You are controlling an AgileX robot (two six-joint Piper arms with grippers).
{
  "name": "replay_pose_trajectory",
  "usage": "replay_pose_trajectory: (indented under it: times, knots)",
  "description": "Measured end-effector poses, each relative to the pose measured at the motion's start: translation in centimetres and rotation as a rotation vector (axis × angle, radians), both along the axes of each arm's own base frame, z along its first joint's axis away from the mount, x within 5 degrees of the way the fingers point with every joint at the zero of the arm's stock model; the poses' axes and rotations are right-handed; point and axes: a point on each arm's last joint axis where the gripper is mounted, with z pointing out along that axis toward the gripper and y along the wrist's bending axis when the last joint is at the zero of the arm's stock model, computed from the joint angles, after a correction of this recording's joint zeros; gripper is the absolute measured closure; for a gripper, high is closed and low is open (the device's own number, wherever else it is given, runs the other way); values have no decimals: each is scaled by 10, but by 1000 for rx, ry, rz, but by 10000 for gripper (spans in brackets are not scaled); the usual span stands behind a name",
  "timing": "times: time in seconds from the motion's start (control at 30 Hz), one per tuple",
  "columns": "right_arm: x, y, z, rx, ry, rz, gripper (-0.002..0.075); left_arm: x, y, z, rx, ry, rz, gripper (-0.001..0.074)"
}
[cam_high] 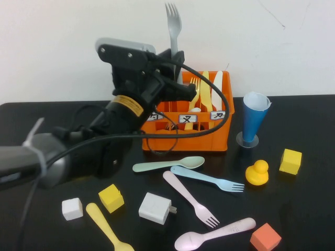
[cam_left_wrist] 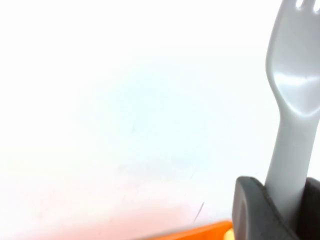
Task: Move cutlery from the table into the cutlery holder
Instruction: Place the fork on the box
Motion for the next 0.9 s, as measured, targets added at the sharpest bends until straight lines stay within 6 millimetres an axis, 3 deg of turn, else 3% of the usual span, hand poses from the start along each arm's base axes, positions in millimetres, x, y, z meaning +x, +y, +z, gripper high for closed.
replay_pose_trajectory:
  times: [0.27,0.43,0.53,0.7,0.9]
  knots:
    - [0,0,0,0,0,0,730,32,-16,-47,20,73,7,598]
    - [0,0,0,0,0,0,730,38,-20,-59,34,91,4,598]
    - [0,0,0,0,0,0,730,40,-21,-70,62,134,1,556]
    - [0,0,0,0,0,0,730,38,-21,-69,96,181,-4,416]
    - [0,0,0,0,0,0,730,16,-23,-29,285,219,-94,372]
